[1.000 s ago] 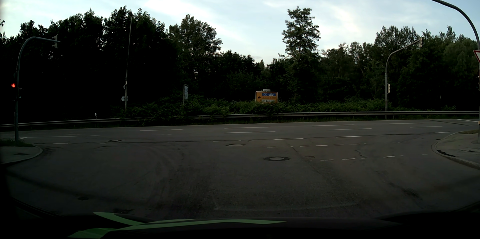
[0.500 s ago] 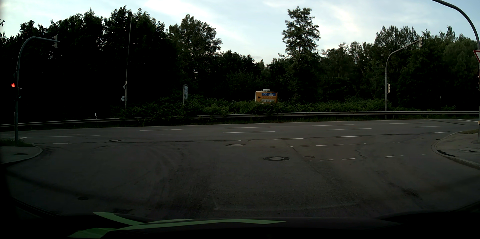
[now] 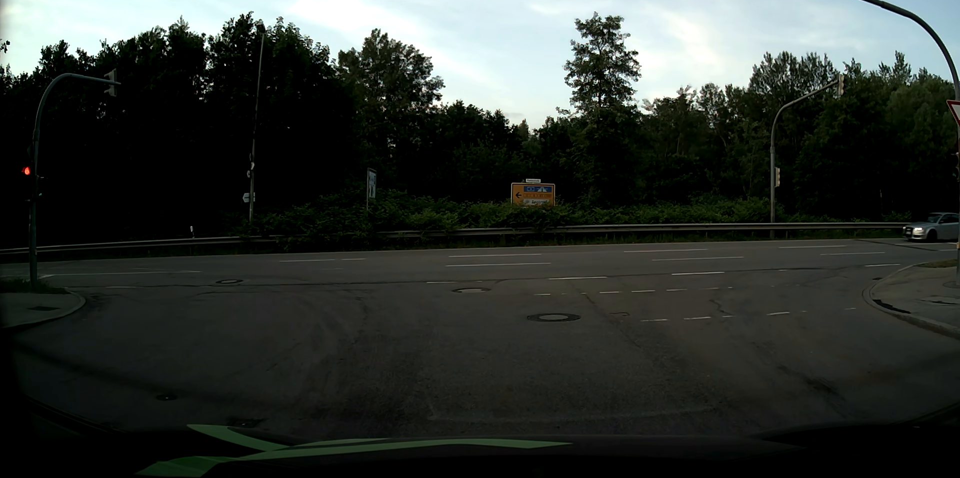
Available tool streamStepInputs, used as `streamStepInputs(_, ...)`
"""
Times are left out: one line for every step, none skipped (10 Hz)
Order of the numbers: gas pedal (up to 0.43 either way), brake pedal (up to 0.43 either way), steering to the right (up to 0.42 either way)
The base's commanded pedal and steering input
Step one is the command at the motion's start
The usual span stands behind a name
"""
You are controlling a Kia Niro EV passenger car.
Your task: Follow the waypoints while adhering to traffic rules and regulations
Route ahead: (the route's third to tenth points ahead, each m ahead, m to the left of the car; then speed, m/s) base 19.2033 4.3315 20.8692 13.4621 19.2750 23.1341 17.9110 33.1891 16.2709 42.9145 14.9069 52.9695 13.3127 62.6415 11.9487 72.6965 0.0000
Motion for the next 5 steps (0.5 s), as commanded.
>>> streamStepInputs(0.000, 0.323, -0.012)
streamStepInputs(0.000, 0.323, -0.012)
streamStepInputs(0.000, 0.323, -0.013)
streamStepInputs(0.000, 0.317, -0.012)
streamStepInputs(0.000, 0.323, -0.012)
